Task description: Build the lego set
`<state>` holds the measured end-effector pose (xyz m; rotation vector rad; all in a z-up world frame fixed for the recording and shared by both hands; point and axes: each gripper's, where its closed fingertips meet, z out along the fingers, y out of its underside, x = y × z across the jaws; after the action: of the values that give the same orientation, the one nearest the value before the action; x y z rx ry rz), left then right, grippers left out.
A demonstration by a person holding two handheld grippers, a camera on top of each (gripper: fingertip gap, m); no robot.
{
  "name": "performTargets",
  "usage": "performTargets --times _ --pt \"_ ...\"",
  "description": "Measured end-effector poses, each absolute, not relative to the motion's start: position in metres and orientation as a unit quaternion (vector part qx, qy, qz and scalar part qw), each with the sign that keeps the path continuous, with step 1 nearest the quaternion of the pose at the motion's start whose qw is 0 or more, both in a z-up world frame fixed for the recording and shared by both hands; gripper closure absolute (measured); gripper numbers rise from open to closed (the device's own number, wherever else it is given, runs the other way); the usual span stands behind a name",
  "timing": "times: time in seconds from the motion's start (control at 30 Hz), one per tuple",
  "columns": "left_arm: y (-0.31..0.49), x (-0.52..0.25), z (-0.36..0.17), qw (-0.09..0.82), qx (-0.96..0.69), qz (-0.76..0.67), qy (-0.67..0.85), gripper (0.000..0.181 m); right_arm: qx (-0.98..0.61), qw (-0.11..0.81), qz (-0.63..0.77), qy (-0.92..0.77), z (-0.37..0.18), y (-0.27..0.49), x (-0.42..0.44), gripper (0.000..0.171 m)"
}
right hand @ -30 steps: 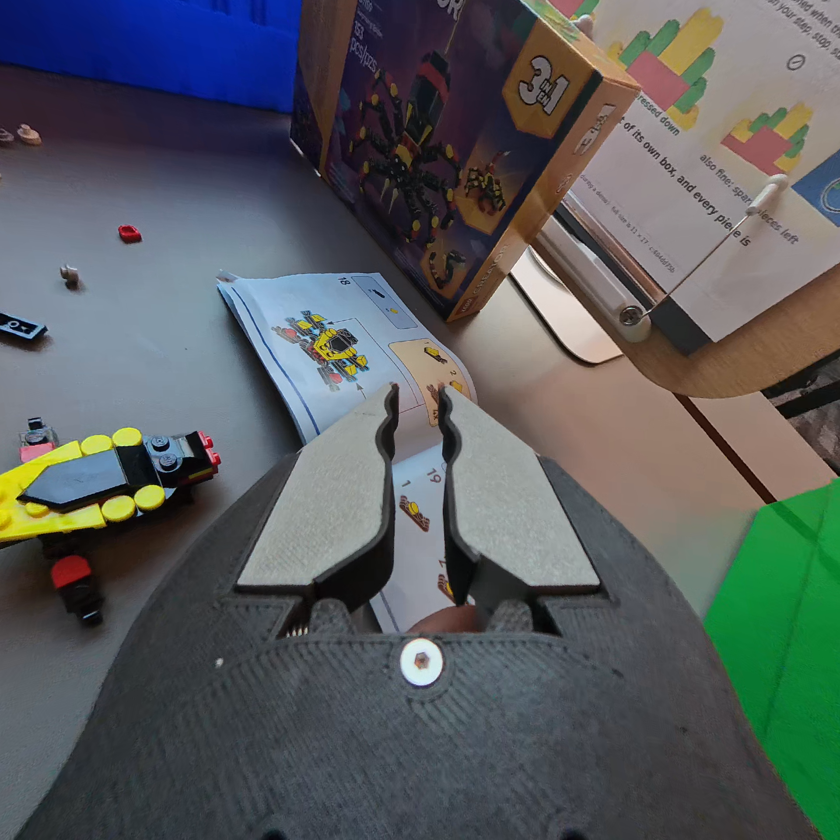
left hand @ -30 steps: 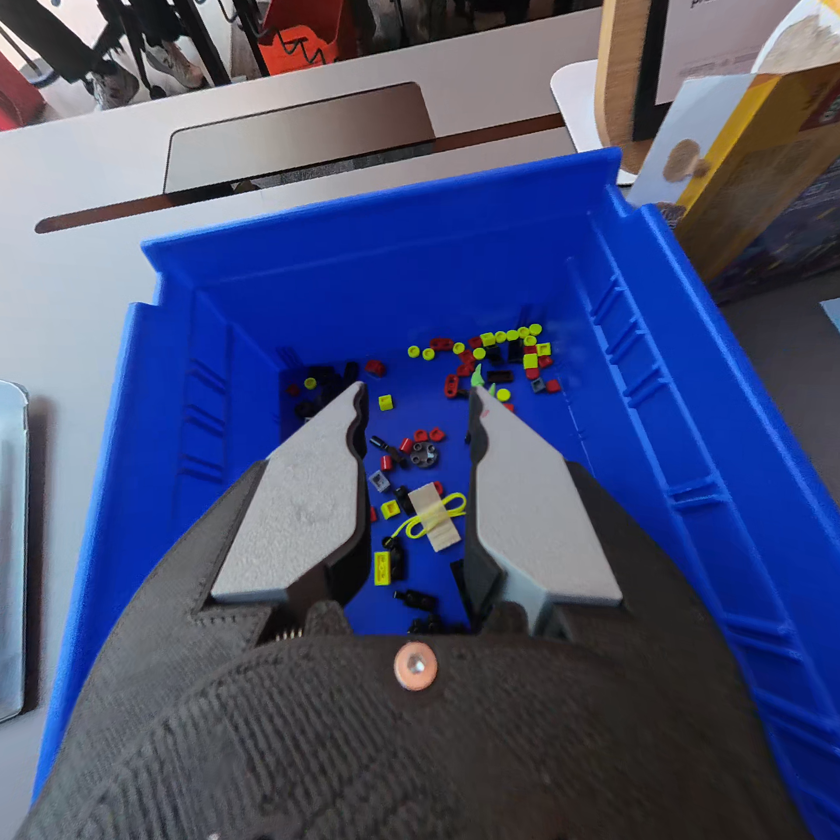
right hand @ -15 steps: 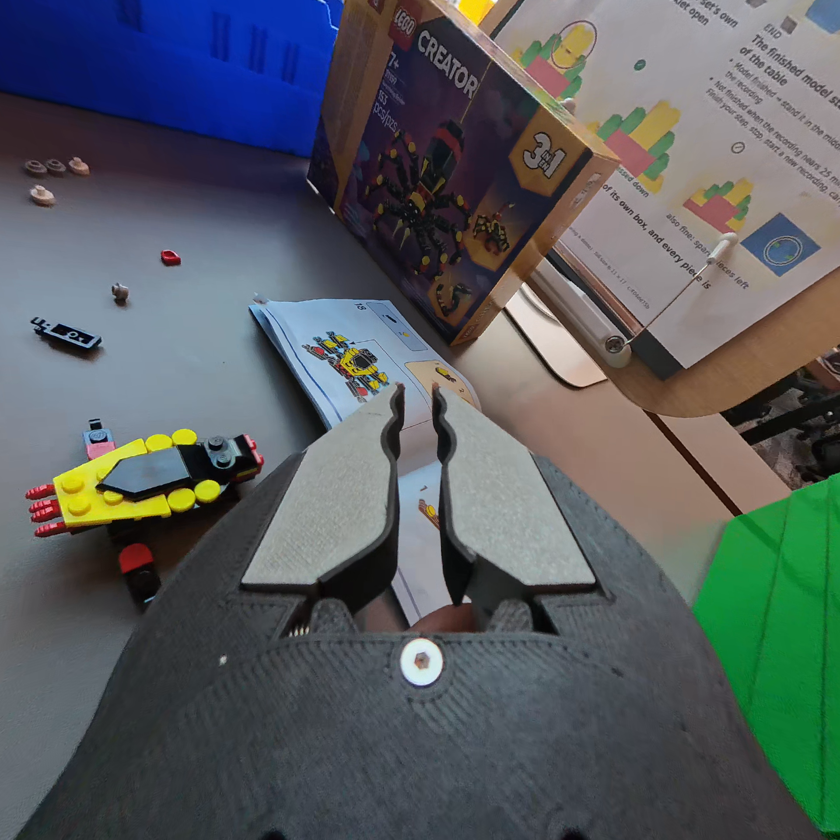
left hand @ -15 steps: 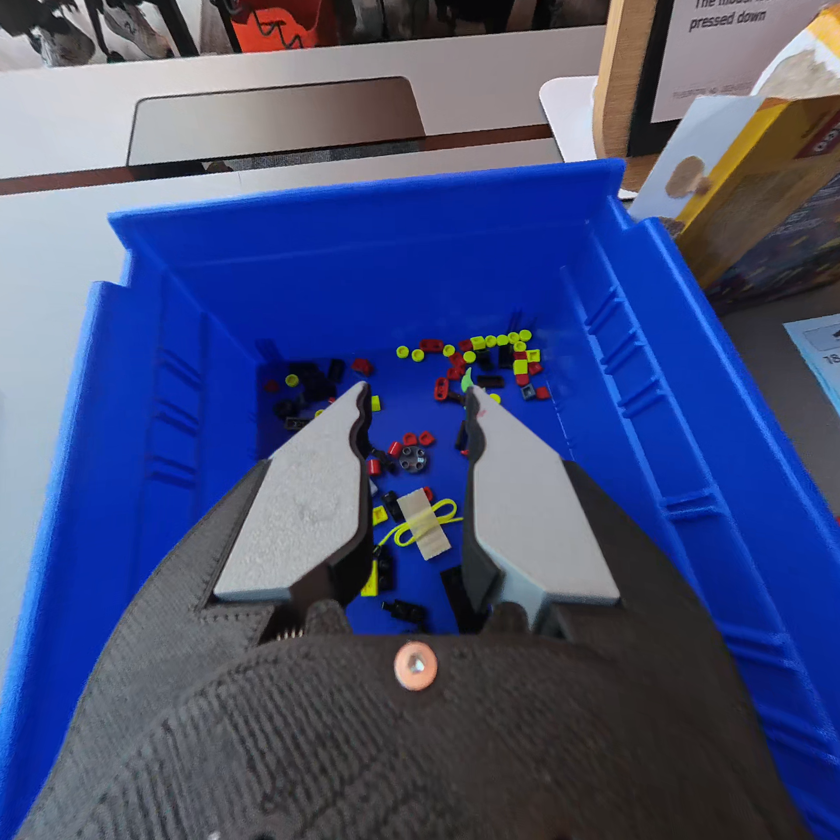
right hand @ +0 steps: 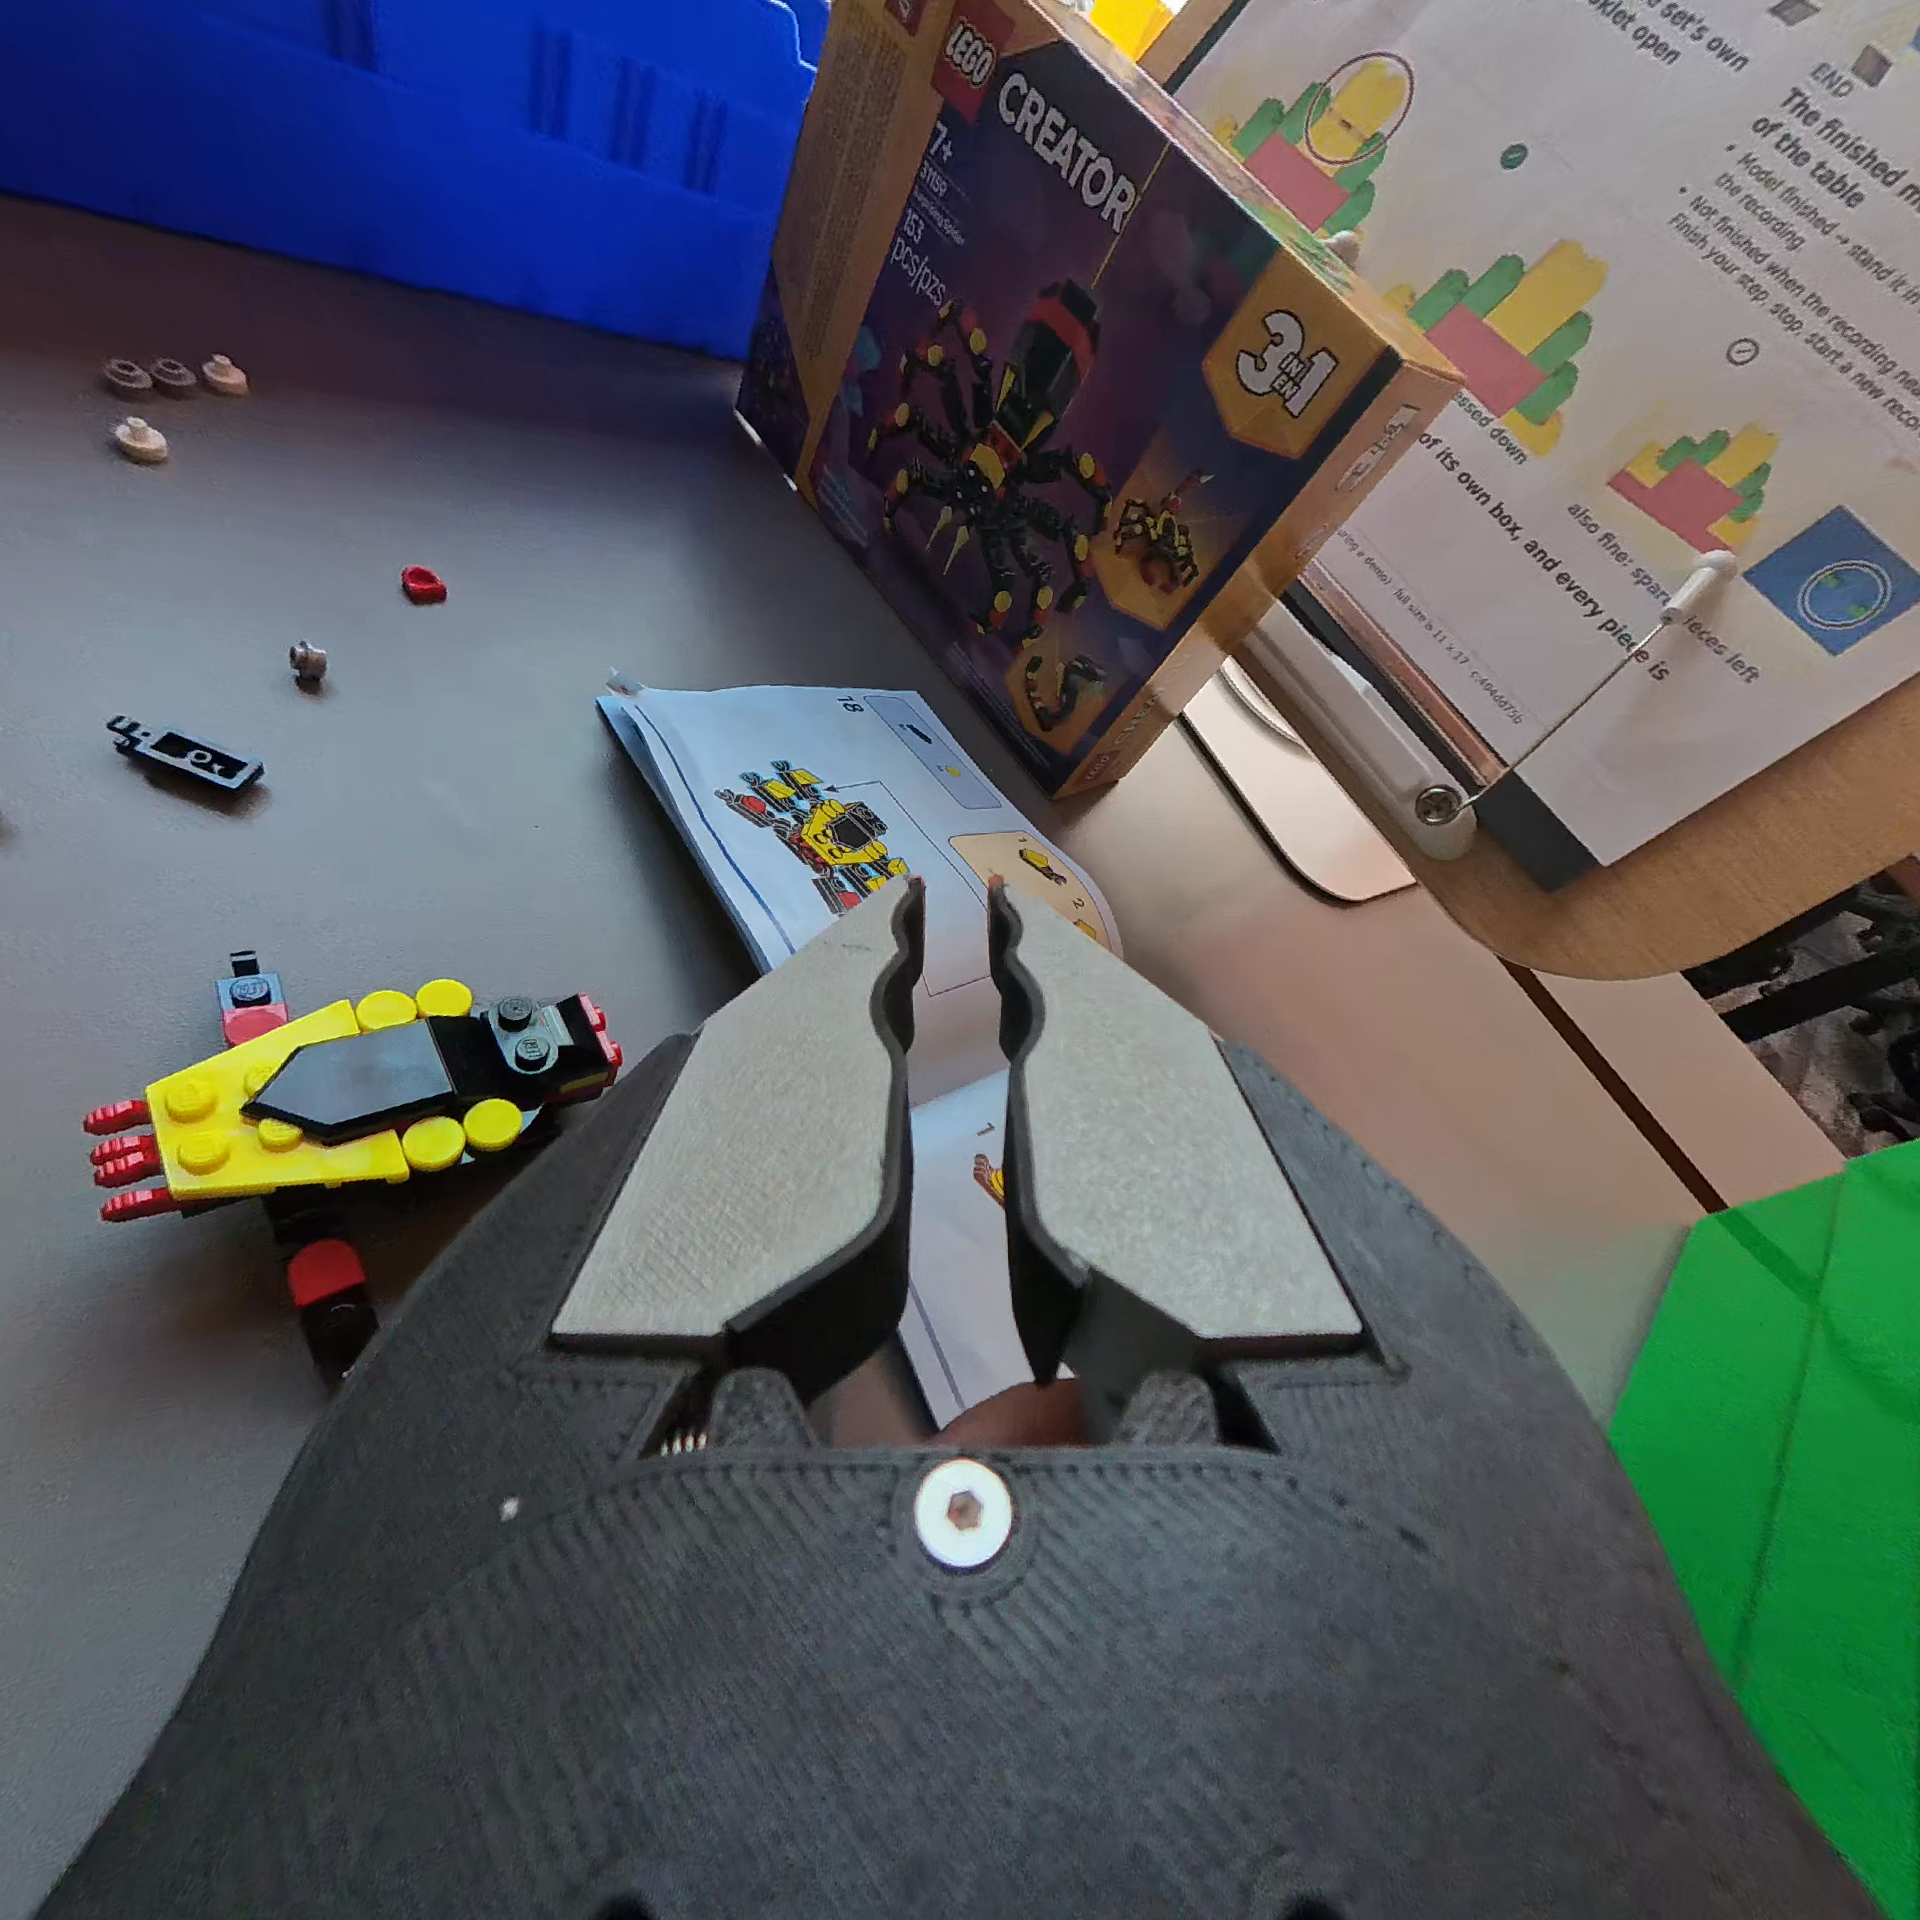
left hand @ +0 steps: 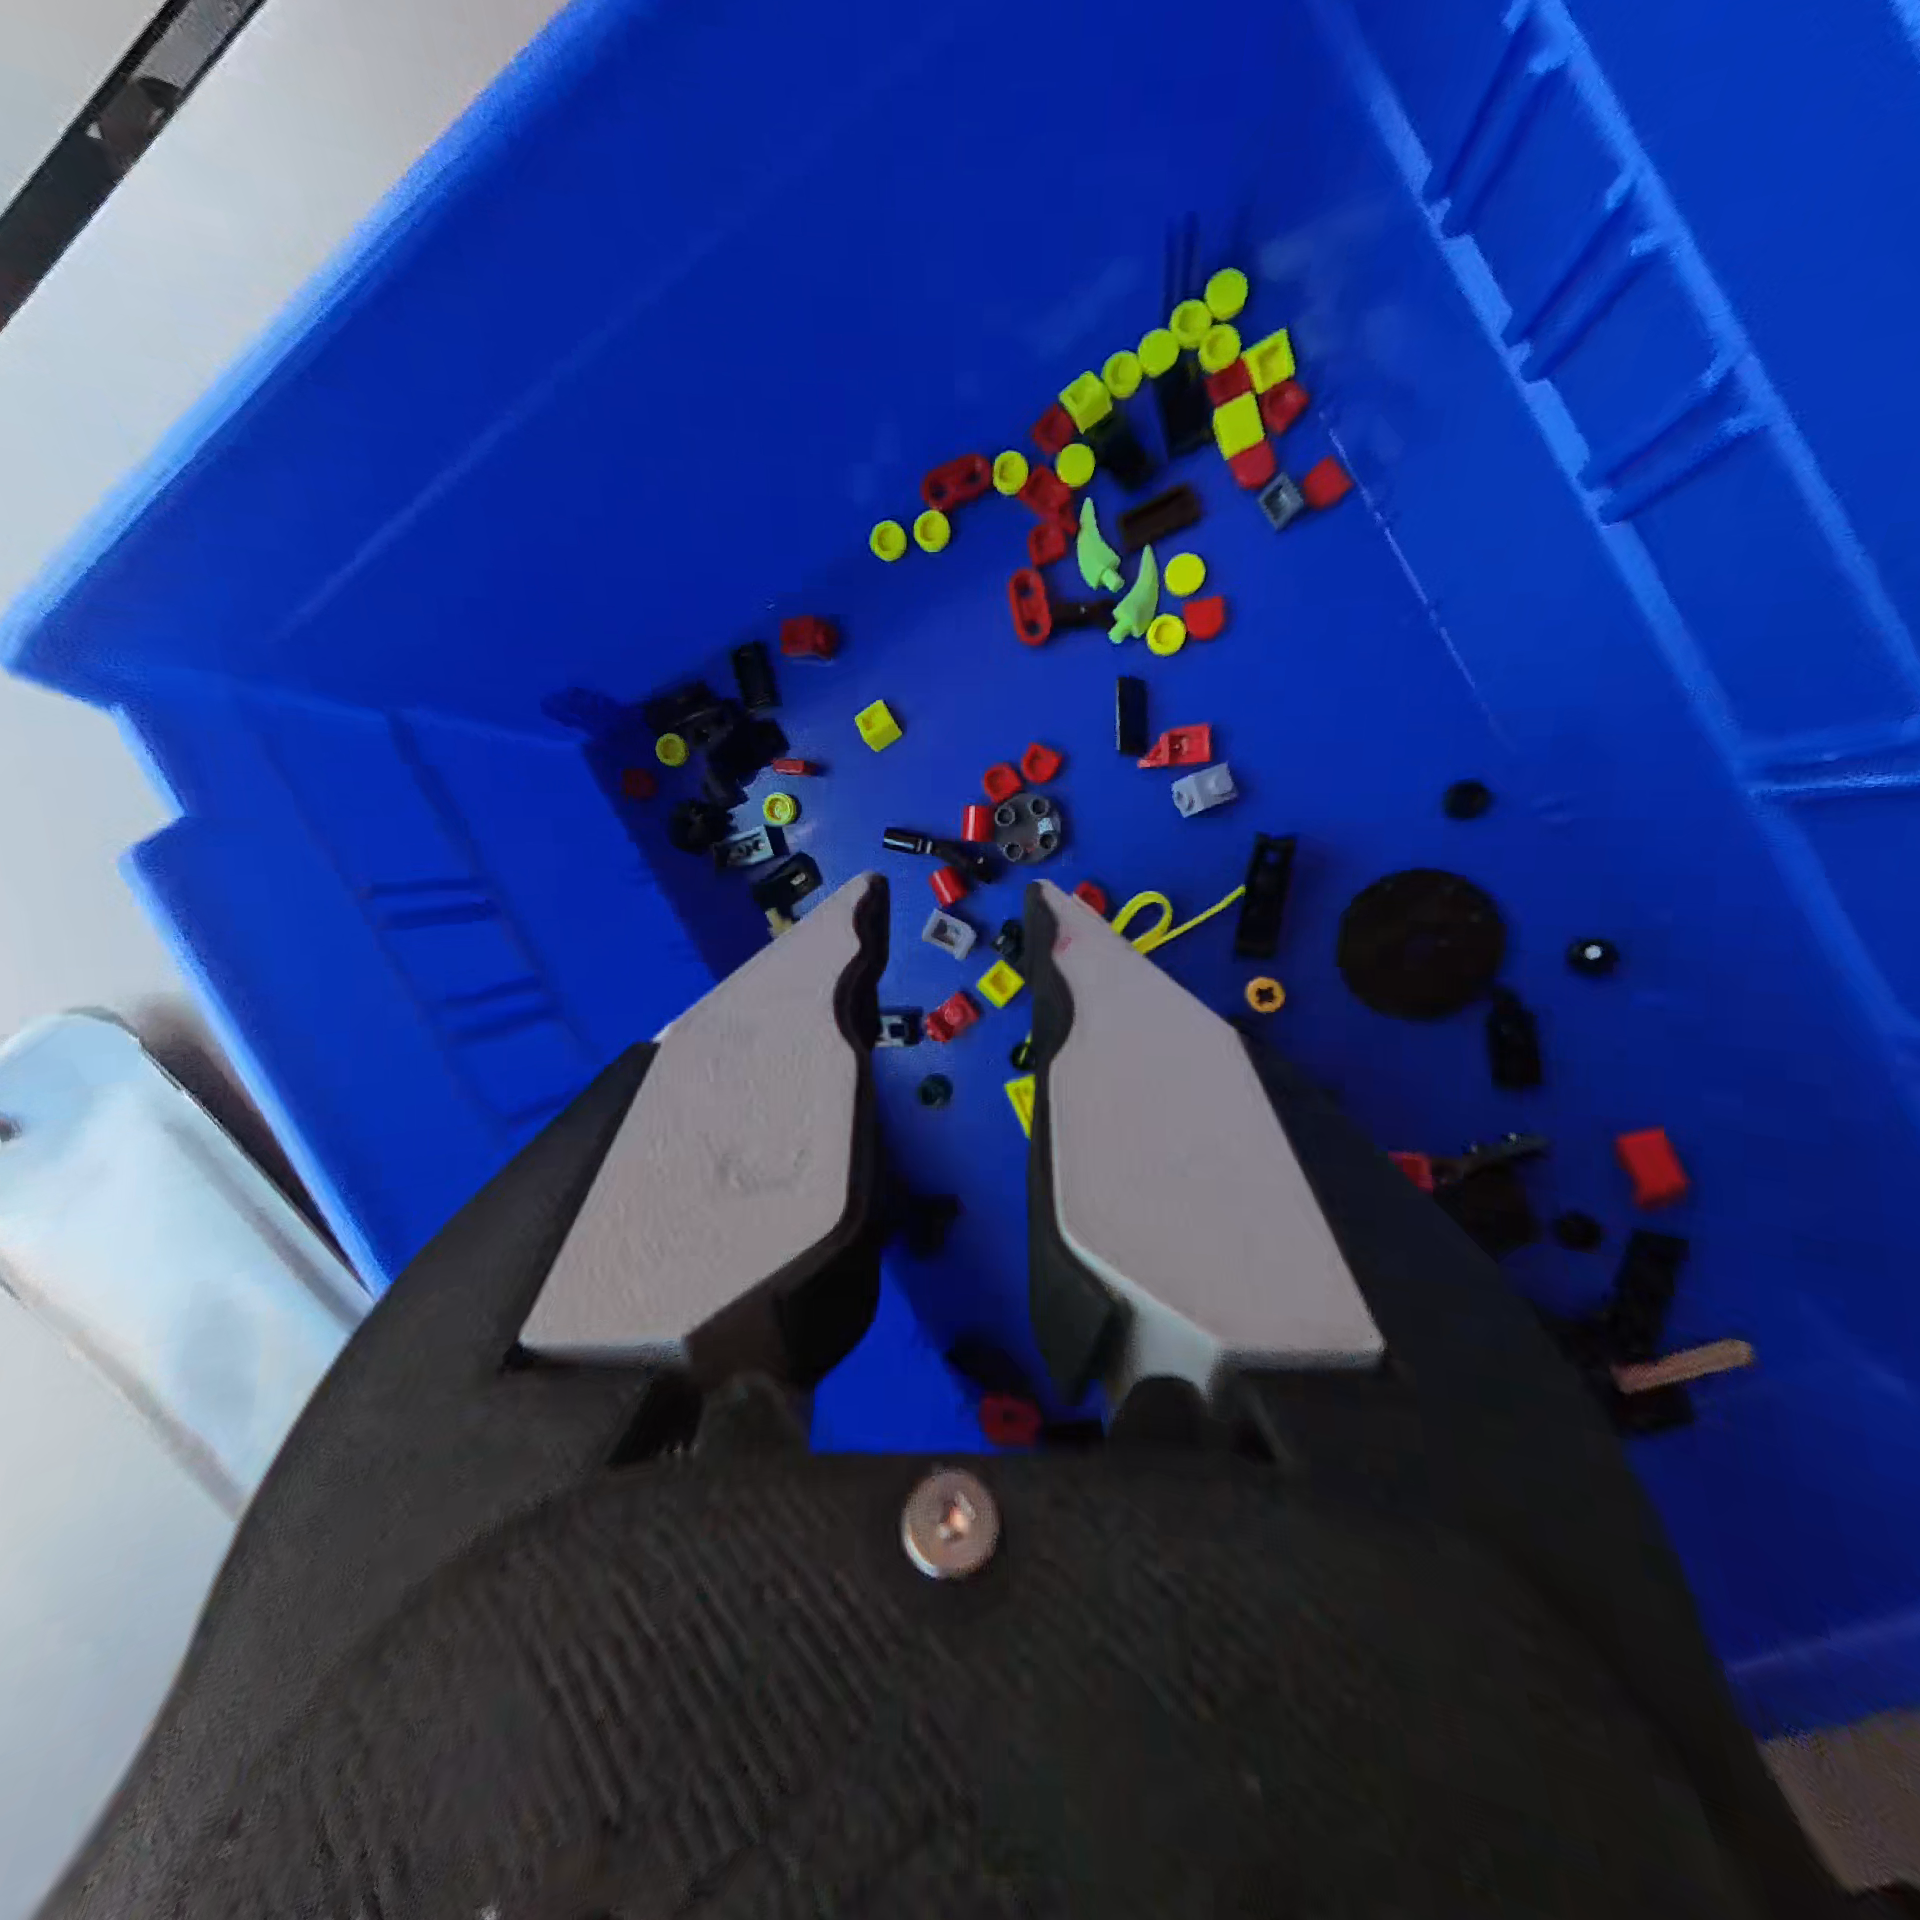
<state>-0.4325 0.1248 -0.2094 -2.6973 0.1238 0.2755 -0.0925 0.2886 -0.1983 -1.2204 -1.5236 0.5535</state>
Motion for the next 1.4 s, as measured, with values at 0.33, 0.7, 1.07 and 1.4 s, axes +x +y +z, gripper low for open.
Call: performTargets --times 0.33,0.7,1.07,1.4 --pt "0.121 -0.436 -0.237 0.062 -0.973 0.088 0.203 0.160 -0.513 0.515 0.253 -0.639 -0.198 0.288 -0.094 0.162" --pt "0.123 -0.441 -0.245 0.027 -0.964 0.085 0.251 0.172 -0.514 0.507 0.264 -0.639 -0.198 0.287 -0.094 0.162" --pt "0.135 -0.443 -0.206 0.150 -0.919 0.161 0.327 0.175 -0.512 0.507 0.261 -0.642 -0.199 0.287 -0.094 0.162" --pt "0.131 -0.463 -0.204 0.131 -0.973 0.136 0.132 0.162 -0.511 0.512 0.254 -0.642 -0.199 0.287 -0.094 0.162"
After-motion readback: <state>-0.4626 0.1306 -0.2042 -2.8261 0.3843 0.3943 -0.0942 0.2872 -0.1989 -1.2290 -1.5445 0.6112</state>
